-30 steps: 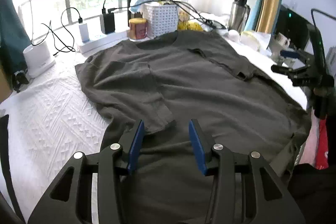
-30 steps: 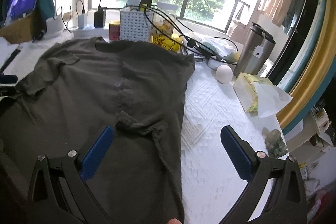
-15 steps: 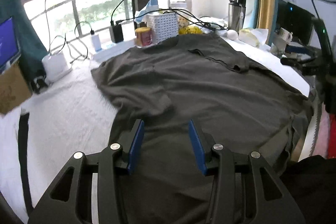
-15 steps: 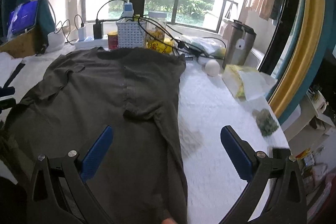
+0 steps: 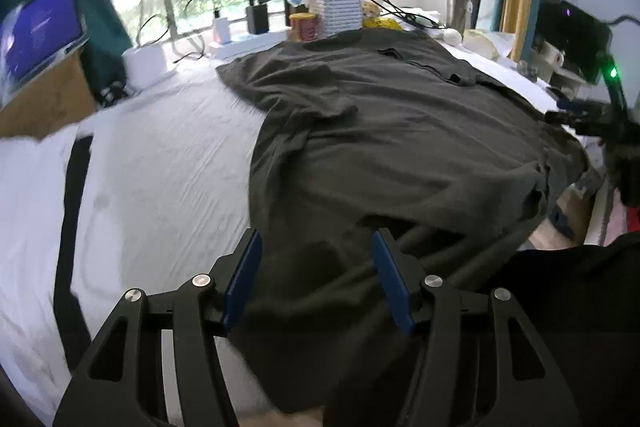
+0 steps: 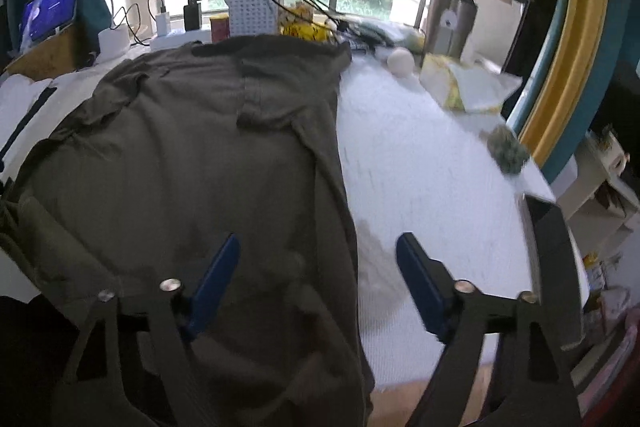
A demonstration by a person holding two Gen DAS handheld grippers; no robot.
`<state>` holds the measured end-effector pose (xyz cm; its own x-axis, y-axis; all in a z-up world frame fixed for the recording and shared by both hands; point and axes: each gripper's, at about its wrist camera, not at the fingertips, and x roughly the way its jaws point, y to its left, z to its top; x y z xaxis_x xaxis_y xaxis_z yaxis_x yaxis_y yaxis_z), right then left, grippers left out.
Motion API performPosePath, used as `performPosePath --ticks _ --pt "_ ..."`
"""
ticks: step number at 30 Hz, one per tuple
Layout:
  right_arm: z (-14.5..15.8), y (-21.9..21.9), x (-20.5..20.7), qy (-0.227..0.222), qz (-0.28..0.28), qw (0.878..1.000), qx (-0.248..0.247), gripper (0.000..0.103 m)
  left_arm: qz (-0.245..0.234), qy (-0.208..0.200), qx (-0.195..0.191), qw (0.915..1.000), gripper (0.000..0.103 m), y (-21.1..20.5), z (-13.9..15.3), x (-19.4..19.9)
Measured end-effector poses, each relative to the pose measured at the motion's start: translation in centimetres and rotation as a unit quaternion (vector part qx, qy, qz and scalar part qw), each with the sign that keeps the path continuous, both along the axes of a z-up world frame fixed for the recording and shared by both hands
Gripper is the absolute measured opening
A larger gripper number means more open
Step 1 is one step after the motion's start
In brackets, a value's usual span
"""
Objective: Fold small clothes
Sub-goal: 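Close both grippers on the hem of the grey T-shirt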
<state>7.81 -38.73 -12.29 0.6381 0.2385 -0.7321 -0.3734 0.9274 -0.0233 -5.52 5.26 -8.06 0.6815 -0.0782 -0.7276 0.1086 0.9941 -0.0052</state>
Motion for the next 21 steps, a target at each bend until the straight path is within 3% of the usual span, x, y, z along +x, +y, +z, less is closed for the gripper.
performPosePath --ticks 4,8,12,15,21 --pt "-0.2 0.1 -0.6 0.003 0.005 1.0 0.005 0.066 0.044 -0.005 0.012 0.9989 0.061 1.6 0.1 -0.9" --pt "-0.1 0.2 -0.8 -0.001 0.012 1.0 0.004 0.06 0.077 0.011 -0.012 0.9969 0.061 3.6 -0.4 -0.3" --pt "-0.7 0.2 -0.6 0.011 0.013 1.0 0.002 0.048 0.066 0.031 -0.021 0.9971 0.061 4.0 -1.8 0.3" --pt "-1.0 0.3 -0.7 0.015 0.016 1.0 0.0 0.047 0.068 0.058 -0.026 0.9957 0.061 3.8 -3.3 0.9" --pt "-1.7 0.1 -0.6 0.024 0.023 0.999 -0.002 0.046 0.061 0.052 -0.012 0.9967 0.06 3.3 -3.5 1.0"
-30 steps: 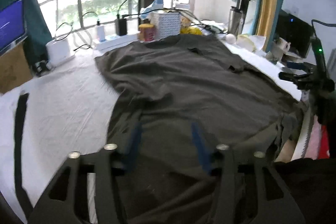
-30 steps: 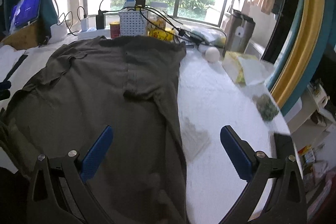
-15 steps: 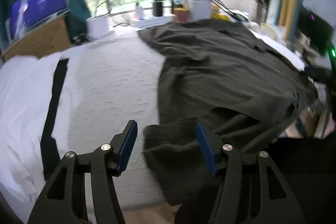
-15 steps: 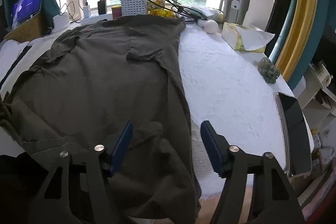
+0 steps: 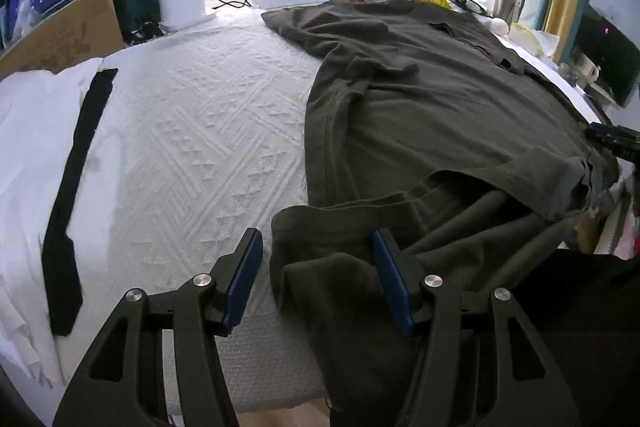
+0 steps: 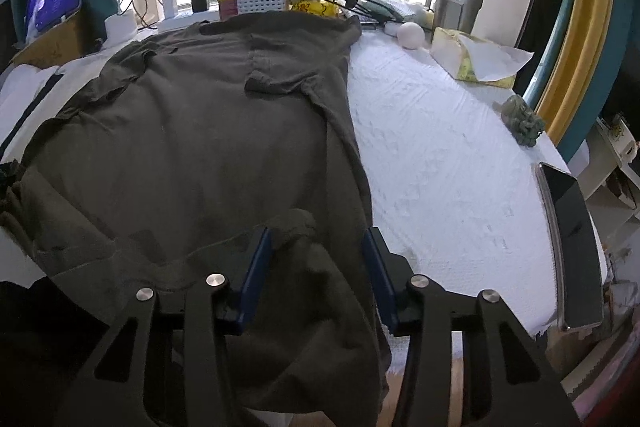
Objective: Fold small clothes
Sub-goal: 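Close both grippers on the hem of the grey T-shirt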
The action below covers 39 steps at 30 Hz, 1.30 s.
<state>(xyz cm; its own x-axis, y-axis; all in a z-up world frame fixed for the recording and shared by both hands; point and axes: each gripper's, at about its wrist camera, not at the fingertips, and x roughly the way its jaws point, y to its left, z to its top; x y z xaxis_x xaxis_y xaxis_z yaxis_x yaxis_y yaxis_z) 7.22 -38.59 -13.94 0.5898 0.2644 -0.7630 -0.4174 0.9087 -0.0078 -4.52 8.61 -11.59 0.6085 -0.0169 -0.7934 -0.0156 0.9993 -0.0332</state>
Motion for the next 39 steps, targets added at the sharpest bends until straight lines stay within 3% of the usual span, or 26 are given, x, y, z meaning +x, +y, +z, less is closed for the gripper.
performPosePath --ticks 1,6,9,16,21,26,30,31,39 --pt "0.0 0.1 -0.1 -0.001 0.006 1.0 0.0 0.046 -0.001 0.001 0.0 1.0 0.059 0.0 0.0 0.0" --pt "0.1 0.4 -0.4 -0.014 0.01 1.0 0.016 0.045 -0.016 -0.006 -0.001 0.9999 0.024 -0.8 0.3 -0.3" --pt "0.3 0.8 -0.7 -0.026 0.017 0.999 0.016 0.045 -0.007 -0.016 0.003 0.9998 0.017 -1.2 0.7 -0.6" --pt "2.0 0.1 -1.0 -0.061 0.017 0.998 0.026 0.045 -0.003 -0.018 0.013 0.9998 0.013 -1.5 1.6 -1.1" --pt "0.1 1.5 -0.5 -0.026 0.06 0.998 0.009 0.045 -0.006 -0.015 0.017 0.9997 0.011 -1.8 1.7 -1.0" --pt "-0.9 1.4 -0.2 -0.019 0.047 0.999 0.014 0.045 -0.002 -0.029 0.015 0.9995 0.011 -1.6 2.7 -1.5" --pt "-0.8 1.6 -0.6 -0.014 0.072 0.997 0.021 0.01 0.003 -0.054 0.018 0.9984 0.01 -1.8 3.7 -1.7" --pt "-0.7 1.5 -0.6 -0.014 0.073 0.997 0.02 0.007 0.004 -0.061 0.02 0.9979 0.01 -1.8 4.0 -1.7" --pt "1.7 -0.9 -0.2 -0.042 0.043 0.996 0.061 0.006 0.002 -0.086 0.019 0.9961 0.01 -2.2 5.4 -1.4"
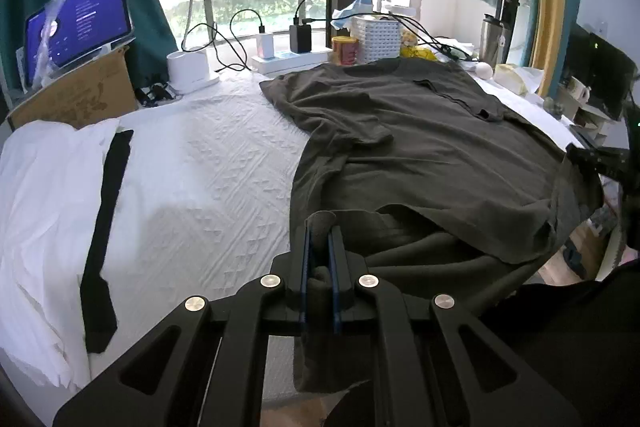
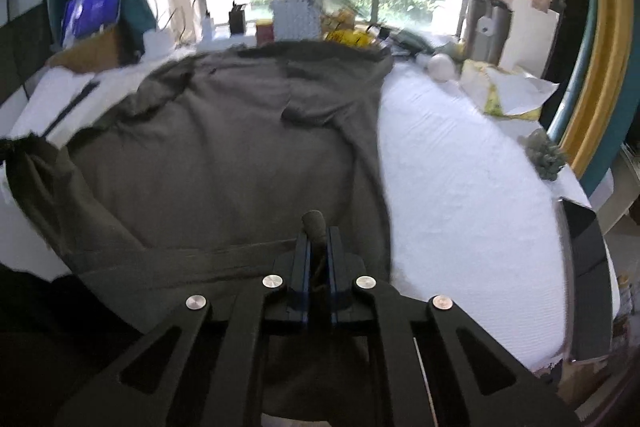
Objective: Fold small clothes
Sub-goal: 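Close both grippers on the hem of the grey T-shirt, then lift the hem up with both grippers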
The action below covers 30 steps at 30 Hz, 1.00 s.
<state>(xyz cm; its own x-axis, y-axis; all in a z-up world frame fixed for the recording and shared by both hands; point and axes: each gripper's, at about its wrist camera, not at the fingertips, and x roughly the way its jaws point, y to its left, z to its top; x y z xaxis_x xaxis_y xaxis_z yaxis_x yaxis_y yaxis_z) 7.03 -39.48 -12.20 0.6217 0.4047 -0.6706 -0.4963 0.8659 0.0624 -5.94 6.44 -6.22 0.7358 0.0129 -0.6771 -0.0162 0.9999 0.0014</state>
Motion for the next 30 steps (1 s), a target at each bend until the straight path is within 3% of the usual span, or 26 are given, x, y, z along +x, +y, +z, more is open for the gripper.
performPosePath --ticks 10,16,19,20,21,27,30 --pt "2.7 -3.2 2.4 -0.038 -0.084 0.995 0.039 0.006 0.007 -0.003 -0.018 0.9998 0.01 1.0 0.3 0.9" --pt "1.3 -3.4 4.4 -0.019 -0.106 0.994 0.034 0.006 -0.003 0.085 -0.072 0.9937 0.01 2.4 -3.8 2.8" --pt "0.5 -3.2 4.9 -0.01 -0.105 0.994 0.029 0.006 -0.001 0.1 -0.093 0.9907 0.027 3.1 -4.3 2.9" --pt "0.2 -3.3 5.1 -0.008 -0.105 0.994 0.029 0.006 -0.003 0.101 -0.089 0.9909 0.038 3.3 -4.1 3.0" --pt "0.0 -3.3 5.3 -0.005 -0.105 0.994 0.029 0.006 -0.006 0.104 -0.082 0.9912 0.041 3.4 -3.8 3.1" --pt "-0.7 -3.6 6.4 0.003 -0.099 0.995 0.033 0.006 -0.016 0.129 -0.061 0.9896 0.044 4.2 -2.3 4.3" --pt "-0.8 -3.6 6.8 0.004 -0.097 0.995 0.038 0.006 -0.031 0.169 -0.046 0.984 0.044 3.9 -2.9 5.8"
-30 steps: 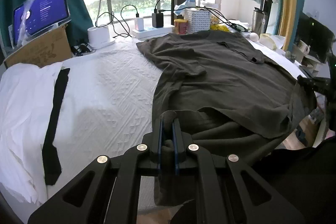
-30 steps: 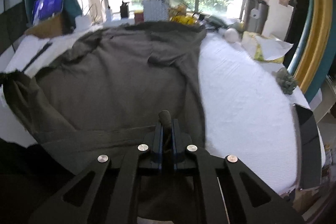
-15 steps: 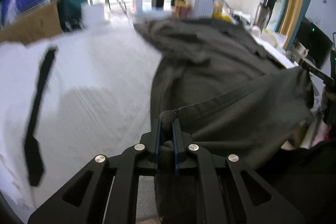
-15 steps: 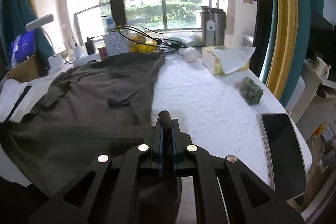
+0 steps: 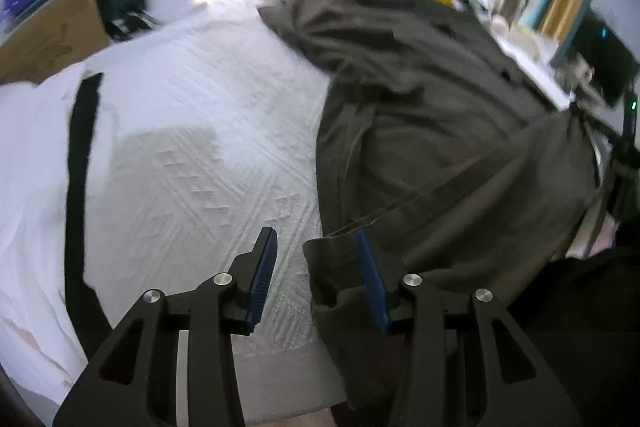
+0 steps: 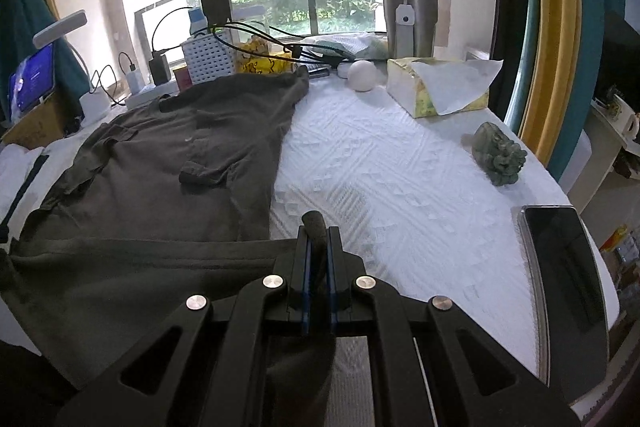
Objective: Fold small clothes
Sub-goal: 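Lift the hem up with both grippers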
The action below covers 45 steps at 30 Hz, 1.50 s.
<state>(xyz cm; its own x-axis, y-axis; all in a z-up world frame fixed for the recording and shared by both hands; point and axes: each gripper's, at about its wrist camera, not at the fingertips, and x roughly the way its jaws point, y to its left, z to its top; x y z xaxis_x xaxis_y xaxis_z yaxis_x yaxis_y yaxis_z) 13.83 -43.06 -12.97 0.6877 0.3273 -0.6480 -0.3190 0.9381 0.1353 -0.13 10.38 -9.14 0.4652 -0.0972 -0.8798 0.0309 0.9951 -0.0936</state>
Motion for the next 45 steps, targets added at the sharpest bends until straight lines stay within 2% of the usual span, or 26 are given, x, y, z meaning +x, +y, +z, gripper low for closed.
performPosePath --ticks 3,6,7,8,11,14,18,25,33,45 --pt "0.0 0.0 0.2 -0.001 0.005 1.0 0.002 0.006 -0.022 0.046 0.017 0.9985 0.044 -0.3 -1.1 1.4" --pt "0.2 -0.2 0.4 -0.005 0.011 1.0 0.004 0.006 -0.032 0.057 0.027 0.9975 0.043 -0.5 -1.1 1.7" --pt "0.2 -0.3 0.5 -0.005 0.012 1.0 0.005 0.006 -0.035 0.056 0.029 0.9974 0.035 -0.6 -1.2 1.7" --pt "0.3 -0.3 0.5 -0.006 0.014 1.0 0.005 0.006 -0.045 0.059 0.029 0.9968 0.006 -0.9 -1.3 1.6" --pt "0.4 0.0 0.8 -0.006 0.022 1.0 0.003 0.006 -0.055 0.049 0.037 0.9966 0.006 -1.5 -1.1 1.1" --pt "0.6 0.5 1.2 -0.007 0.033 0.999 -0.007 0.006 -0.047 0.02 0.04 0.9979 0.006 -1.6 0.3 0.9" --pt "1.8 0.9 1.6 -0.022 0.042 0.999 -0.008 0.006 -0.019 -0.027 0.062 0.9975 0.006 -1.0 2.3 0.4" --pt "3.9 1.7 1.9 -0.051 0.049 0.997 -0.018 0.006 0.011 -0.092 0.069 0.9933 0.006 -0.5 4.7 0.9" --pt "5.3 1.7 2.1 -0.064 0.04 0.997 -0.017 0.006 0.025 -0.133 0.081 0.9875 0.007 0.0 6.1 2.5" --pt "6.6 2.2 4.0 -0.076 0.019 0.997 -0.014 0.006 0.031 -0.177 0.062 0.9818 0.007 0.7 7.7 5.7"
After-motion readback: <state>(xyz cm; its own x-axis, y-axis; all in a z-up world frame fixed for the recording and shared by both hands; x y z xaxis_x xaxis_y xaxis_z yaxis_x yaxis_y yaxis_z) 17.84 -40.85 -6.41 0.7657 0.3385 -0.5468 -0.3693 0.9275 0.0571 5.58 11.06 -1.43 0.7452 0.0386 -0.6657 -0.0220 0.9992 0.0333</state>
